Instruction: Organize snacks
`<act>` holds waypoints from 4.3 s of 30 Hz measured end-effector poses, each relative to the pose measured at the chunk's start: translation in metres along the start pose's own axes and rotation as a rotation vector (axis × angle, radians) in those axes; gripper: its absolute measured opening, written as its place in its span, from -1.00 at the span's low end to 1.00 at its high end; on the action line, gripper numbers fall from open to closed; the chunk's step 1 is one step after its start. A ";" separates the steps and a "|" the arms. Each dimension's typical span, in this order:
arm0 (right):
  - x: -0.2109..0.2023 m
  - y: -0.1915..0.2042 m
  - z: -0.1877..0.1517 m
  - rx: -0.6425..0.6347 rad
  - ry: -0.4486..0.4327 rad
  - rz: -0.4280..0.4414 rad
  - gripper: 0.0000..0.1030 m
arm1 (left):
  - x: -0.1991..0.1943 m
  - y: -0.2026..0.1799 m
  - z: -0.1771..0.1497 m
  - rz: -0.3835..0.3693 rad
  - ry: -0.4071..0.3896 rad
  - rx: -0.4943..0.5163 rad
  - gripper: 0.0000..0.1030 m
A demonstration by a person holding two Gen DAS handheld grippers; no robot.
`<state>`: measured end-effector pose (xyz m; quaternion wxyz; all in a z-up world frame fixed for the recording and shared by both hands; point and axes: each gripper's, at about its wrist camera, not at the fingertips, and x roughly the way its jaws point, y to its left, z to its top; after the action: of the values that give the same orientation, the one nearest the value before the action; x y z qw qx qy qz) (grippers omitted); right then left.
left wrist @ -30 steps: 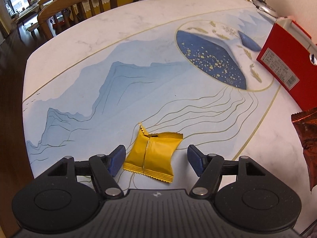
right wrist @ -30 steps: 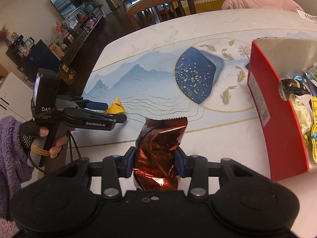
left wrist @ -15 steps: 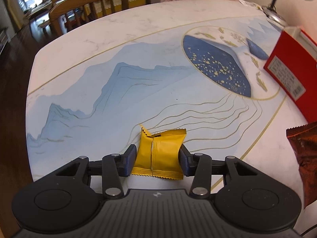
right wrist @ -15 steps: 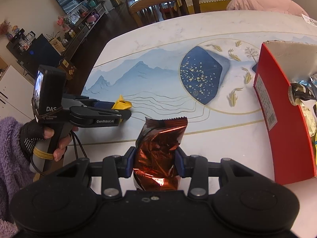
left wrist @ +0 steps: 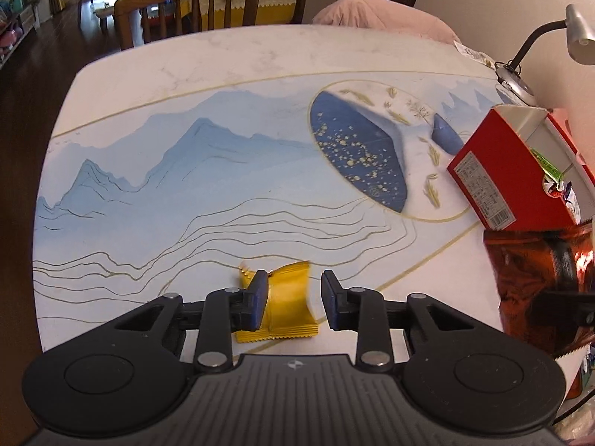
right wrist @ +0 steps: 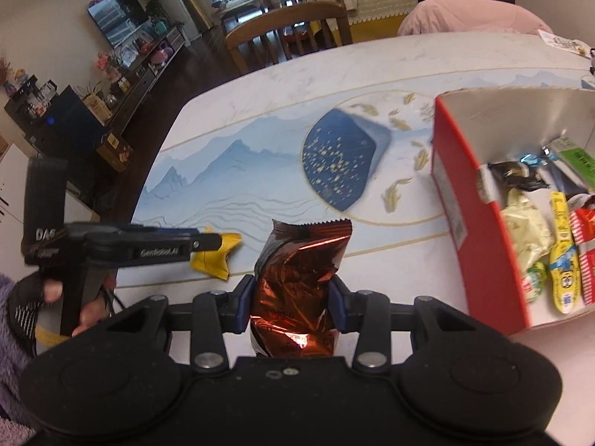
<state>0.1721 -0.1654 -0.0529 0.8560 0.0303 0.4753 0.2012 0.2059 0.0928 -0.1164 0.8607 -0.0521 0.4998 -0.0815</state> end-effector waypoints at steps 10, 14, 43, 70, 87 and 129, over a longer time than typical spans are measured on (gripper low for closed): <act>-0.011 -0.014 -0.007 0.022 -0.016 0.027 -0.24 | 0.002 0.016 -0.008 -0.015 0.043 -0.089 -0.01; -0.012 -0.017 -0.007 0.022 -0.021 0.023 -0.24 | 0.009 0.009 -0.007 0.023 0.015 -0.116 0.26; -0.040 -0.058 -0.002 -0.009 -0.086 0.011 -0.24 | -0.015 -0.047 -0.014 0.068 -0.072 -0.150 -0.26; -0.083 -0.240 0.044 -0.072 -0.113 -0.096 -0.24 | -0.024 -0.283 0.060 -0.051 -0.090 0.035 -0.25; -0.052 -0.269 0.053 -0.108 -0.026 -0.081 -0.24 | 0.067 -0.336 0.081 0.043 0.069 0.096 -0.25; -0.136 -0.224 0.011 -0.006 -0.280 -0.145 0.83 | -0.027 -0.309 0.039 -0.067 -0.124 0.117 0.20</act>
<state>0.1884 -0.4200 0.0072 0.9262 0.0208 0.3517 0.1340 0.1996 -0.2049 -0.0216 0.8884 -0.0236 0.4378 -0.1360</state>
